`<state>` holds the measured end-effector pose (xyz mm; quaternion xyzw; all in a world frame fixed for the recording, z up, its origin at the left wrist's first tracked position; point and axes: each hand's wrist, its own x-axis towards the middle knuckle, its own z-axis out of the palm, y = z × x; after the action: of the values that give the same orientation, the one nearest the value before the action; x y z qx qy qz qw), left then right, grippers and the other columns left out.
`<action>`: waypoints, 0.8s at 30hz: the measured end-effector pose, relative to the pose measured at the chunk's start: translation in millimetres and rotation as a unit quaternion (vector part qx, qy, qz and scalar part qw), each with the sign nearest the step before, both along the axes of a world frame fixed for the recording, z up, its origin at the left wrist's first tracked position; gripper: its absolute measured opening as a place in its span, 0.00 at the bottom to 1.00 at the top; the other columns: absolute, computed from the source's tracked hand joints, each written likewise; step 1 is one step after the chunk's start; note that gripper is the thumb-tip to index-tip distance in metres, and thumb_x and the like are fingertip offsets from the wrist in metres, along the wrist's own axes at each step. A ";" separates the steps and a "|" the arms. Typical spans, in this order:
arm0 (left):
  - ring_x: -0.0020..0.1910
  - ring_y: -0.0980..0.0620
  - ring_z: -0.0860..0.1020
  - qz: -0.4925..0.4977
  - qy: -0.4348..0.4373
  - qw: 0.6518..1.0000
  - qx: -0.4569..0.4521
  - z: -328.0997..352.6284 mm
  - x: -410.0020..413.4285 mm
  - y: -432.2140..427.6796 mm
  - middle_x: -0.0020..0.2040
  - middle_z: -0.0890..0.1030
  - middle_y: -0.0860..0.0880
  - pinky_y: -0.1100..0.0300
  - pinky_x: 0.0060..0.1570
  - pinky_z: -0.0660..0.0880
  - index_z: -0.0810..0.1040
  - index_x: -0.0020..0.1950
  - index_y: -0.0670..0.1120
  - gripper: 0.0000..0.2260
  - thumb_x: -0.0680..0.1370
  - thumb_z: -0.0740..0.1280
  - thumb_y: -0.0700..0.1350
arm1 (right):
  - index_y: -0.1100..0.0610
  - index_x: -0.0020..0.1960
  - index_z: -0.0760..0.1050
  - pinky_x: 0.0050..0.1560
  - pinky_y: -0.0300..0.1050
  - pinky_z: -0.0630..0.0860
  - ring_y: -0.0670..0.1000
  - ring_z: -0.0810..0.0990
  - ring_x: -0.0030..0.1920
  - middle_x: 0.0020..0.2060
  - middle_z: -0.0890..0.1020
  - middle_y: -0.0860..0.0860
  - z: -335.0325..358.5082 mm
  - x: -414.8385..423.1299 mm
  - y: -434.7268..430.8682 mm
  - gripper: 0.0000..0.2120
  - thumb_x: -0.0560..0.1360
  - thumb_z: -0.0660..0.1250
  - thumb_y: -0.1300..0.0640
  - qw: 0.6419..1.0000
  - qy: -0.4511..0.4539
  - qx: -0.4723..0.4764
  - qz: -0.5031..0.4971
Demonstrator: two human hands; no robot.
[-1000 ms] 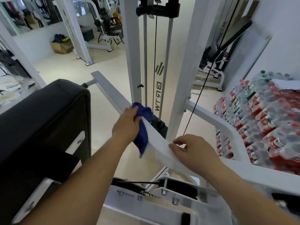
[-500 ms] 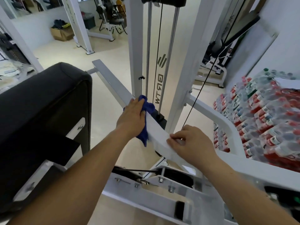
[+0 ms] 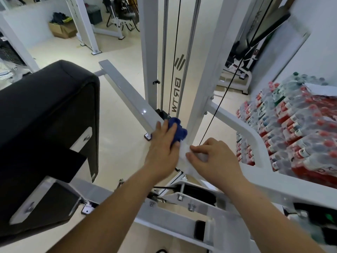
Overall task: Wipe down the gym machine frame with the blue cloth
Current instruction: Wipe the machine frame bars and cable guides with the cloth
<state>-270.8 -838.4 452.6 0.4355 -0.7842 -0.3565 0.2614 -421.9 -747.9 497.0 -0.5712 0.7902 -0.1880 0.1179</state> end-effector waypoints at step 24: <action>0.73 0.52 0.63 0.264 0.109 0.956 0.070 1.0 3.5 -6.5 0.78 0.59 0.52 0.61 0.62 0.68 0.69 0.77 0.60 0.22 0.82 0.64 0.56 | 0.40 0.57 0.84 0.48 0.44 0.71 0.46 0.71 0.47 0.43 0.74 0.42 7.2 8.1 -2.6 0.17 0.81 0.59 0.36 0.999 0.028 0.027 -0.025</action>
<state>-267.3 -844.9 453.6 0.6029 -0.5806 -0.3741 0.3993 -413.8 -750.5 504.1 -0.5534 0.8118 -0.1531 0.1062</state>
